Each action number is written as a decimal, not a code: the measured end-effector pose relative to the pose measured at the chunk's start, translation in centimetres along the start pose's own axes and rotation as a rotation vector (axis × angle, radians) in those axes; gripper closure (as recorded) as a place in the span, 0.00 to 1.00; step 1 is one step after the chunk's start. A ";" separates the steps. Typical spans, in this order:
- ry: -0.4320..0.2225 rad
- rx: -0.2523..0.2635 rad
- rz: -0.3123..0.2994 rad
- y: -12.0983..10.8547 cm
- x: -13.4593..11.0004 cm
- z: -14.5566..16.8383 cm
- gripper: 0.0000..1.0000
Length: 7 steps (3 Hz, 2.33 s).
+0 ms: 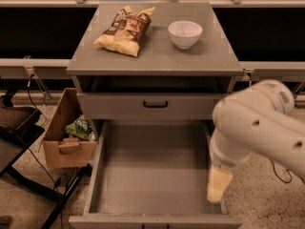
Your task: Close middle drawer
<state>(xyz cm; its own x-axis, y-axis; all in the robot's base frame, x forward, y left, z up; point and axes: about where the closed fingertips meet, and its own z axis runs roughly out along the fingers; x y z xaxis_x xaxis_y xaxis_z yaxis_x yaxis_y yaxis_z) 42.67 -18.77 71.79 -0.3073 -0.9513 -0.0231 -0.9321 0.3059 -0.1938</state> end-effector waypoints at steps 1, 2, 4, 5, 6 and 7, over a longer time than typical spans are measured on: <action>0.053 -0.071 0.069 4.6 2.7 4.0 0.26; 0.029 -0.137 0.141 9.4 3.5 7.6 0.56; 0.030 -0.136 0.139 9.4 3.5 7.6 1.00; 0.030 -0.136 0.139 9.4 3.5 7.6 1.00; 0.033 -0.178 0.129 13.3 4.0 8.7 1.00; 0.028 -0.233 0.123 20.1 4.4 10.8 1.00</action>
Offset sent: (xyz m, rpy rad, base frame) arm -0.1260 0.0051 -0.1449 0.1301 0.1991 -0.2219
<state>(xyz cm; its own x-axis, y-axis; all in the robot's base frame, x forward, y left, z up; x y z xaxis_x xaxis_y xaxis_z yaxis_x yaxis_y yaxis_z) 24.71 -17.22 57.18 -0.4228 -0.9062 -0.0048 -0.9056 0.4223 0.0401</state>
